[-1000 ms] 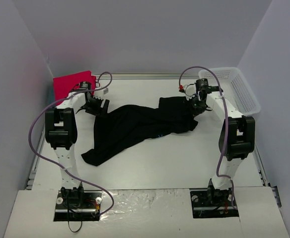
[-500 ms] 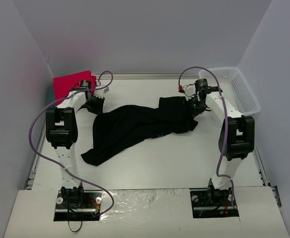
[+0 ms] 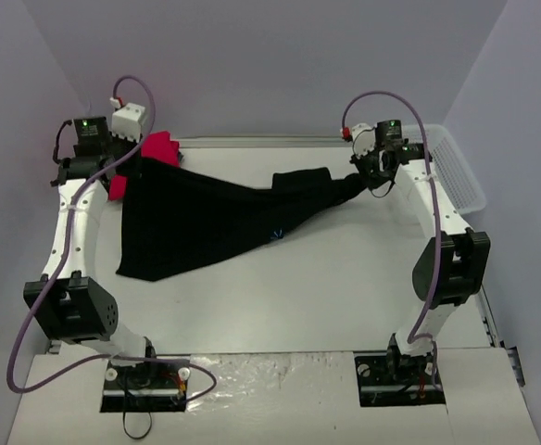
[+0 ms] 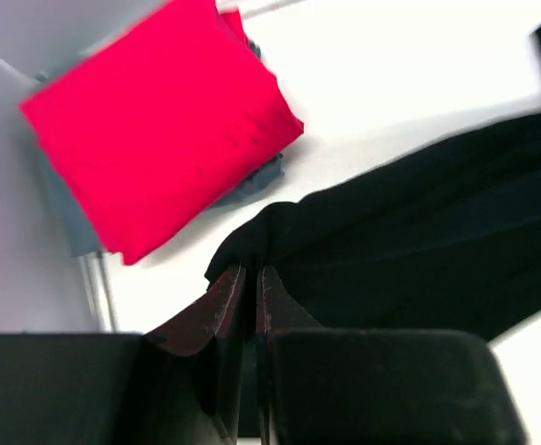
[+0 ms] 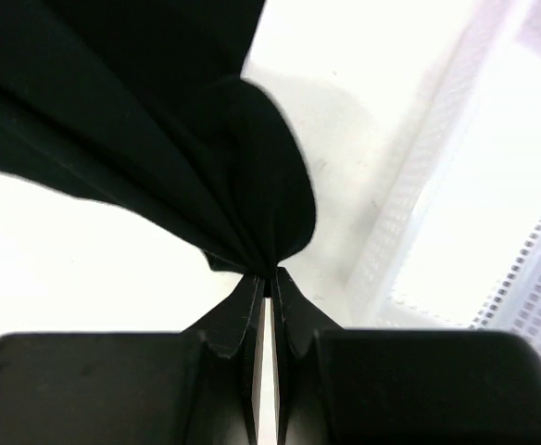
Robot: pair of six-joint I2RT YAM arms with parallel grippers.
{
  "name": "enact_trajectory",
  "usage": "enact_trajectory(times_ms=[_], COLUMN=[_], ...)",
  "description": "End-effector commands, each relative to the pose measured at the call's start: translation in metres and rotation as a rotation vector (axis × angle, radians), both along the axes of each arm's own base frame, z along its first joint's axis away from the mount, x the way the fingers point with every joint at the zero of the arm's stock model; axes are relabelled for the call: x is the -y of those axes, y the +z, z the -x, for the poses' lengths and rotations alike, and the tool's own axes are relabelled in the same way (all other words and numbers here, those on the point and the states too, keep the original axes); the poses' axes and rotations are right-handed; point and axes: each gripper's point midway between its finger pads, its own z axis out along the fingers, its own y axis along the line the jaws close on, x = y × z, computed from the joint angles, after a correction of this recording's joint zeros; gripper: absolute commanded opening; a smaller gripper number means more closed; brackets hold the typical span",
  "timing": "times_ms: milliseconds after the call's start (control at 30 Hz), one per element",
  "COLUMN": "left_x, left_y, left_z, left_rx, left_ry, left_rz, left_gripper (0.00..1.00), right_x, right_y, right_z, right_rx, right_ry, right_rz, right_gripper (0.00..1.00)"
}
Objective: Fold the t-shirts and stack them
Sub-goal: Flatten out the tshirt
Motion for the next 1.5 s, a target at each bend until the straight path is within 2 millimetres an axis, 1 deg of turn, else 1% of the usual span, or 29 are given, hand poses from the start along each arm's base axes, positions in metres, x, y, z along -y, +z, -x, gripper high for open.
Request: enact_trajectory(times_ms=[0, 33, 100, 133, 167, 200, 233, 267, 300, 333, 367, 400, 433, 467, 500, 533, 567, 600, 667, 700, 733, 800, 833, 933, 1067, 1100, 1167, 1300, 1467], left_x=[-0.006, -0.007, -0.002, 0.001, 0.007, 0.011, 0.015, 0.019, 0.027, 0.03, 0.034, 0.046, 0.051, 0.056, 0.063, 0.066, 0.069, 0.072, 0.071, 0.069, 0.068, 0.064, 0.063, 0.065, 0.065, 0.065, 0.062, 0.058, 0.044], left_y=[0.032, 0.045, 0.039, 0.043, 0.03, 0.03, 0.023, 0.016, -0.001, -0.01, -0.021, -0.043, -0.052, -0.06, -0.074, -0.077, -0.08, -0.082, -0.082, -0.081, -0.081, -0.079, -0.08, -0.088, -0.115, -0.127, -0.144, -0.163, -0.177], left_z=[0.031, 0.043, 0.059, 0.074, 0.083, 0.099, 0.108, 0.117, 0.136, 0.145, 0.155, 0.18, 0.192, 0.205, 0.226, 0.233, 0.242, 0.252, 0.253, 0.248, 0.243, 0.22, 0.214, 0.188, 0.163, 0.159, 0.153, 0.152, 0.157], left_rx=[0.049, 0.081, 0.066, 0.065, 0.035, 0.027, 0.007, -0.008, -0.057, -0.073, -0.104, -0.194, -0.212, -0.254, -0.334, -0.344, -0.367, -0.403, -0.406, -0.391, -0.385, -0.325, -0.325, -0.307, -0.358, -0.395, -0.441, -0.513, -0.558], left_ry=[0.036, 0.04, 0.009, -0.006, -0.041, -0.066, -0.095, -0.143, -0.194, -0.26, -0.301, -0.382, -0.49, -0.54, -0.598, -0.658, -0.693, -0.723, -0.729, -0.724, -0.69, -0.639, -0.601, -0.554, -0.532, -0.532, -0.52, -0.518, -0.508], left_rz=[-0.035, -0.038, -0.042, -0.039, -0.036, -0.035, -0.033, -0.053, -0.036, -0.068, -0.069, -0.032, -0.068, -0.057, -0.038, -0.046, -0.045, -0.041, -0.053, -0.068, -0.066, -0.095, -0.08, -0.046, -0.015, 0.0, 0.019, 0.041, 0.007], left_gripper=[0.02, 0.03, 0.02, 0.02, 0.02, 0.02, 0.02, 0.02, 0.02, 0.02, 0.03, 0.09, 0.27, 0.33, 0.34, 0.36, 0.42, 0.5, 0.59, 0.62, 0.65, 0.71, 0.74, 0.78, 0.78, 0.78, 0.78, 0.75, 0.71], right_x=[0.011, 0.011, 0.011, 0.011, 0.011, 0.012, 0.013, 0.014, 0.015, 0.016, 0.016, 0.017, 0.016, 0.016, 0.016, 0.015, 0.015, 0.012, 0.01, 0.007, 0.006, 0.005, 0.006, 0.005, 0.009, 0.009, 0.01, 0.011, 0.01], right_y=[0.064, 0.071, 0.074, 0.082, 0.073, 0.075, 0.071, 0.055, 0.049, 0.044, 0.028, 0.023, 0.016, 0.008, -0.003, -0.007, -0.01, -0.016, -0.019, -0.02, -0.018, -0.02, -0.018, -0.019, -0.024, -0.026, -0.031, -0.04, -0.049], right_z=[0.008, 0.013, 0.021, 0.028, 0.035, 0.041, 0.047, 0.055, 0.061, 0.067, 0.075, 0.079, 0.083, 0.087, 0.093, 0.095, 0.097, 0.1, 0.1, 0.1, 0.098, 0.096, 0.093, 0.09, 0.089, 0.089, 0.09, 0.091, 0.088], right_rx=[0.14, 0.155, 0.163, 0.181, 0.161, 0.166, 0.155, 0.118, 0.104, 0.092, 0.05, 0.037, 0.02, -0.002, -0.032, -0.045, -0.054, -0.074, -0.083, -0.09, -0.084, -0.093, -0.089, -0.091, -0.106, -0.112, -0.125, -0.149, -0.176], right_ry=[-0.033, -0.032, -0.022, -0.013, -0.009, -0.001, 0.003, 0.008, 0.013, 0.018, 0.023, 0.028, 0.03, 0.036, 0.039, 0.043, 0.048, 0.055, 0.056, 0.059, 0.058, 0.055, 0.049, 0.038, 0.019, 0.018, 0.016, 0.017, 0.014], right_rz=[0.013, 0.01, 0.01, 0.004, 0.009, 0.013, 0.018, 0.025, 0.032, 0.035, 0.039, 0.041, 0.041, 0.037, 0.039, 0.038, 0.034, 0.022, 0.008, -0.005, -0.009, -0.015, -0.014, -0.015, -0.003, -0.001, 0.006, 0.011, 0.008], right_gripper=[0.0, 0.0, 0.0, 0.0, 0.0, 0.0, 0.0, 0.0, 0.0, 0.0, 0.0, 0.0, 0.0, 0.0, 0.0, 0.01, 0.05, 0.22, 0.31, 0.43, 0.48, 0.5, 0.51, 0.56, 0.58, 0.59, 0.59, 0.6, 0.6])
